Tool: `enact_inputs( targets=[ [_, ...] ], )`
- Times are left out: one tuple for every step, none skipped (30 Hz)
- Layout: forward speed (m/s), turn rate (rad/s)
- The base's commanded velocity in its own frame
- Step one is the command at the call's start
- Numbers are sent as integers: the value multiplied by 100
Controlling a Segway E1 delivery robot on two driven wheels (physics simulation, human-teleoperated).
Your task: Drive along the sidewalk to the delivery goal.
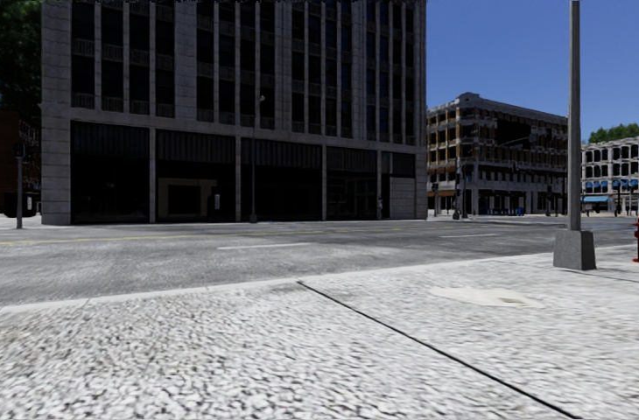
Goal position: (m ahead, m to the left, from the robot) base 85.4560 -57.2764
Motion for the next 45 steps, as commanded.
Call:
enact_inputs(
  targets=[
    [149, -51],
    [149, -51],
    [149, -51],
    [149, -51],
    [149, -51],
    [149, -51],
    [149, -52],
    [150, -53],
    [150, -56],
    [150, -58],
    [150, -58],
    [150, -58],
    [150, -58],
    [150, -58],
    [150, -59],
    [150, -59],
    [150, -59],
    [150, -59],
    [150, -59],
    [150, -59],
    [150, -59],
    [150, -59],
    [150, -59],
    [150, -59],
    [150, -59],
    [150, -59],
    [150, -59],
    [150, -59],
    [151, -59],
    [151, -59],
    [151, -59],
    [152, -59],
    [152, -59],
    [153, -59],
    [153, -59],
    [153, -59],
    [153, -59],
    [153, -59],
    [154, -59],
    [154, -59],
    [154, -59],
    [156, -59],
    [156, -59],
    [156, -59],
    [156, -59]
  ],
)
